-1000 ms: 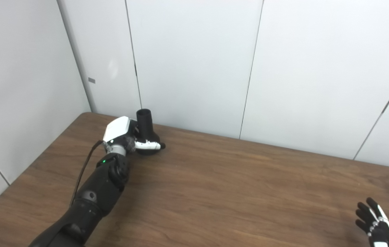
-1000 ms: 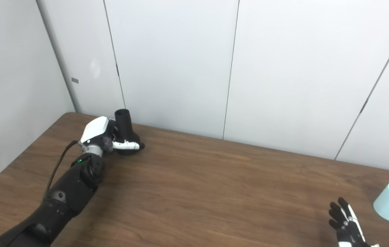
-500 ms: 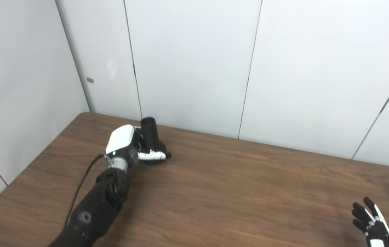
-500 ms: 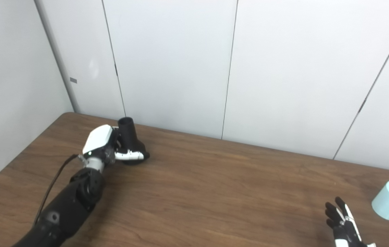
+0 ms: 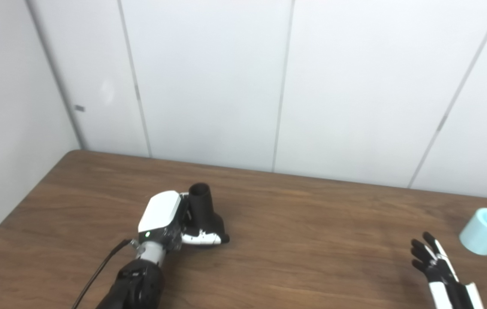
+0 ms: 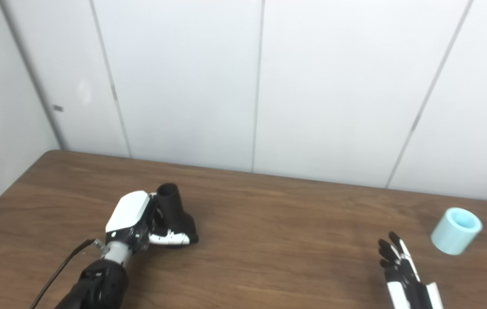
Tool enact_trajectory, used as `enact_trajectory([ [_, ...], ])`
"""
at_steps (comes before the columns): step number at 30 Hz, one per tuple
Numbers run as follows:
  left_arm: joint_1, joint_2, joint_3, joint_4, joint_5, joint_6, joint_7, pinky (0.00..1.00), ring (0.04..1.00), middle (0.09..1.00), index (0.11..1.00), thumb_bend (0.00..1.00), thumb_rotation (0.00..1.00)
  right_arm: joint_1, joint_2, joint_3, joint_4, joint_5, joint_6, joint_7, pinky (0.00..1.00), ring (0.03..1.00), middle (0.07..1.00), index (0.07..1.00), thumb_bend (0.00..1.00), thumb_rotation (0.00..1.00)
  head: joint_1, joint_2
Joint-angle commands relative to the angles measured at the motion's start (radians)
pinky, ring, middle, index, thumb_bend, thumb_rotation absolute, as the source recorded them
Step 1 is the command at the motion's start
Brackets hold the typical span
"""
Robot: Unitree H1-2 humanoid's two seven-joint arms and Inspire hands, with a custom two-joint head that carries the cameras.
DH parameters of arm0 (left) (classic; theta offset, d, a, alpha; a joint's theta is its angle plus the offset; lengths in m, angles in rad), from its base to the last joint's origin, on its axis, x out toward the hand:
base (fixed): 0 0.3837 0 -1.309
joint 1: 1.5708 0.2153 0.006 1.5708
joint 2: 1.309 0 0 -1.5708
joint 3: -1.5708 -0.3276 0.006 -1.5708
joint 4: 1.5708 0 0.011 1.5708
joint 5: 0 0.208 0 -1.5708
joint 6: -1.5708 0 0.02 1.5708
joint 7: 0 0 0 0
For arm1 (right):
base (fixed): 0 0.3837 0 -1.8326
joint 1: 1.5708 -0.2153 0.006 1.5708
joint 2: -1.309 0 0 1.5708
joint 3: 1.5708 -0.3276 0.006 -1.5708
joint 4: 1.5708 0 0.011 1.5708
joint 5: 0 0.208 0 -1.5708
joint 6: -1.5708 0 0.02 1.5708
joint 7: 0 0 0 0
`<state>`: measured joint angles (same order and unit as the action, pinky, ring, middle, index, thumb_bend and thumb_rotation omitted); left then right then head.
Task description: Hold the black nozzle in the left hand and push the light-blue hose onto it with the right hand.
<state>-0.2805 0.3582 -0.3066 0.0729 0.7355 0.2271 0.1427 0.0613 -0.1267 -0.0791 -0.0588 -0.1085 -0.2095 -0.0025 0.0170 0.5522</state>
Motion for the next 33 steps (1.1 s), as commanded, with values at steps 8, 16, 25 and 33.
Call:
enact_trajectory([
  [8,0.020,-0.061,-0.108,-0.064,0.083,-0.041,-0.072,0.36,0.425,0.435,0.510,0.50,0.00,0.009,0.091,0.027,0.063,-0.038,0.005,-0.065,0.81,0.866,0.876,0.926,0.57,0.98,-0.074,0.023],
  [16,0.053,-0.075,-0.183,-0.079,0.147,-0.096,-0.115,0.32,0.422,0.425,0.509,0.50,0.00,-0.016,0.109,0.032,0.007,-0.108,0.019,-0.102,0.76,0.854,0.862,0.915,0.52,0.98,-0.114,0.032],
  [25,0.097,-0.137,-0.262,-0.080,0.205,-0.115,-0.112,0.29,0.465,0.471,0.486,0.51,0.00,-0.025,0.099,0.024,-0.076,-0.081,0.061,-0.091,0.85,0.887,0.879,0.916,0.51,0.90,-0.156,0.048],
  [33,0.115,-0.159,-0.277,-0.071,0.217,-0.129,-0.116,0.30,0.459,0.463,0.490,0.51,0.00,-0.079,0.034,-0.032,-0.187,-0.180,0.199,-0.108,0.79,0.841,0.839,0.879,0.58,0.68,-0.193,0.058],
])
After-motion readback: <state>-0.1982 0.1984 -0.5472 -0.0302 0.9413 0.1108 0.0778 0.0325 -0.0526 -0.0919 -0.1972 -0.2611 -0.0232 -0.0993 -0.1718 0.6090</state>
